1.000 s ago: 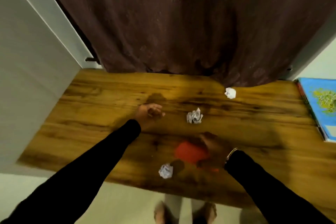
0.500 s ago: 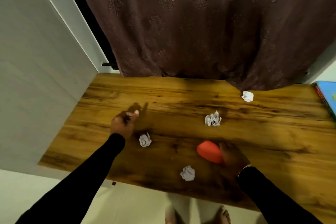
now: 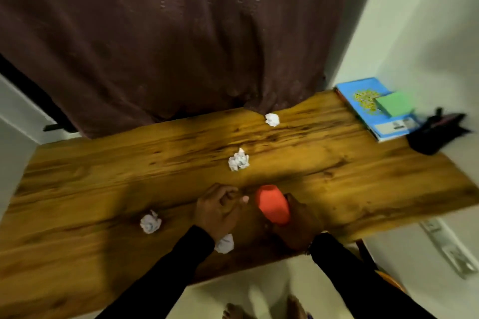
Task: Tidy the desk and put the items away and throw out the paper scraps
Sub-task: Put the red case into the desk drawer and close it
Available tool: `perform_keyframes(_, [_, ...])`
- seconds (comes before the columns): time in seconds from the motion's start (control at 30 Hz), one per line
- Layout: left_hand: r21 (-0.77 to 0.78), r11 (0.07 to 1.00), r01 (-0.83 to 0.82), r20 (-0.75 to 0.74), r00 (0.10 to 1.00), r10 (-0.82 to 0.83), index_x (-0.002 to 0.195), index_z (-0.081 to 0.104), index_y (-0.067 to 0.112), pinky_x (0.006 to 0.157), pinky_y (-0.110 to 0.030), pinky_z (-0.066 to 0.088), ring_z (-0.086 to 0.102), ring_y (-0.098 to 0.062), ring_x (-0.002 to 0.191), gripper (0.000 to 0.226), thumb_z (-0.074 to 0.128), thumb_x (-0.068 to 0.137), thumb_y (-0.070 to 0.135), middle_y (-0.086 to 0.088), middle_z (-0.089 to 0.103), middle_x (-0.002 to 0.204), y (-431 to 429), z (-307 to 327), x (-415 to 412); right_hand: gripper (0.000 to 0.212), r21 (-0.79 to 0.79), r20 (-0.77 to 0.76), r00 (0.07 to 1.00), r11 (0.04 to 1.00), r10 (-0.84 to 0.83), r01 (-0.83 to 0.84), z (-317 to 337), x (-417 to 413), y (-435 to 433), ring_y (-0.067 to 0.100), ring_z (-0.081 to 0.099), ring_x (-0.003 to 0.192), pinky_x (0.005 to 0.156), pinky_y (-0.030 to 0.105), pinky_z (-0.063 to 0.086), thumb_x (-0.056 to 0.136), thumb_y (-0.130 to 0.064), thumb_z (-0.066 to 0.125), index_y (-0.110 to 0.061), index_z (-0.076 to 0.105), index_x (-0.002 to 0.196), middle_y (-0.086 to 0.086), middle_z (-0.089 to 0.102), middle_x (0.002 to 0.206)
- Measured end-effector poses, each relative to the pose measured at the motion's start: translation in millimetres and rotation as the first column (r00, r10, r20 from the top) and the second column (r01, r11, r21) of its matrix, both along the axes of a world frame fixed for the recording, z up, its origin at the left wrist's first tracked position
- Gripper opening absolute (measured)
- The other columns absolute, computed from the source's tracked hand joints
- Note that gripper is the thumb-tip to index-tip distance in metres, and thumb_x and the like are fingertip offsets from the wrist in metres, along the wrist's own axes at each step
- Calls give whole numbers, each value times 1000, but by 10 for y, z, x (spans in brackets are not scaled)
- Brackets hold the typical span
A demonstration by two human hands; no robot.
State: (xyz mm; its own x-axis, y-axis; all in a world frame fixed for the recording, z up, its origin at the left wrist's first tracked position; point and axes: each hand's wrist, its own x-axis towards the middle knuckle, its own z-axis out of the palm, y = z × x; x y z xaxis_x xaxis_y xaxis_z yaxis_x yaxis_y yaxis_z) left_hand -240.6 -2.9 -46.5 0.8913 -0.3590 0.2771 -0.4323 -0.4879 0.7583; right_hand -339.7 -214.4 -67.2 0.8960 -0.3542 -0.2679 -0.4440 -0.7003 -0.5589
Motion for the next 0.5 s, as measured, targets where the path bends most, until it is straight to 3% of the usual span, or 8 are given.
perform_keyframes(0.13, [-54, 998, 30, 15, 999, -29, 70, 66, 23, 57, -19, 46, 55, -5, 56, 29, 66, 87, 46, 10, 59, 60, -405, 79, -438, 74, 65, 57, 978, 978, -202, 198, -22, -448, -268, 22, 66, 97, 76, 29, 50, 55, -61, 81, -30, 56, 117, -3, 69, 107])
perform_keyframes(0.23, [-155, 986, -58, -303, 953, 8, 62, 60, 14, 54, -27, 43, 50, -8, 47, 34, 62, 91, 32, -1, 54, 50, -636, -68, -1141, 65, 147, 45, 975, 967, -218, 210, -153, -808, -518, 16, 67, 90, 74, 32, 53, 58, -65, 76, -36, 56, 112, -8, 69, 98])
perform_keyframes(0.3, [-272, 883, -383, -636, 760, 134, 62, 59, 6, 50, -28, 40, 47, -10, 43, 33, 60, 92, 19, -1, 51, 45, -865, -324, -1608, 66, 229, 45, 976, 953, -212, 196, -284, -1034, -669, 15, 66, 89, 75, 37, 55, 60, -70, 72, -40, 51, 114, -8, 68, 97])
perform_keyframes(0.37, [-248, 619, -745, -882, 438, 174, 71, 56, -2, 40, -21, 38, 45, -15, 46, 27, 53, 96, 10, -2, 51, 45, -1096, -694, -1957, 66, 281, 62, 978, 944, -198, 173, -336, -1198, -754, 15, 64, 91, 75, 32, 53, 65, -67, 71, -38, 48, 120, -9, 65, 102])
perform_keyframes(0.4, [-150, 504, -851, -955, 257, 150, 73, 55, 0, 38, -19, 36, 43, -20, 49, 28, 50, 98, 13, -4, 52, 46, -1186, -874, -2064, 63, 295, 70, 980, 943, -184, 156, -367, -1260, -786, 13, 64, 89, 71, 23, 50, 69, -62, 72, -34, 49, 121, -10, 63, 99])
perform_keyframes(0.47, [12, 440, -898, -999, 4, 36, 82, 57, 7, 56, -23, 41, 47, -23, 60, 40, 45, 97, 43, -5, 59, 57, -1300, -1187, -2192, 54, 322, 83, 988, 942, -133, 100, -415, -1404, -809, 4, 60, 82, 62, 9, 43, 75, -52, 74, -31, 50, 118, -16, 60, 93])
perform_keyframes(0.5, [55, 436, -898, -997, -76, -32, 95, 57, 8, 71, -31, 45, 55, -27, 74, 54, 41, 93, 60, -7, 64, 77, -1349, -1315, -2201, 54, 334, 79, 989, 938, -122, 89, -457, -1459, -821, 2, 59, 81, 61, 8, 43, 77, -51, 74, -28, 51, 120, -16, 60, 94])
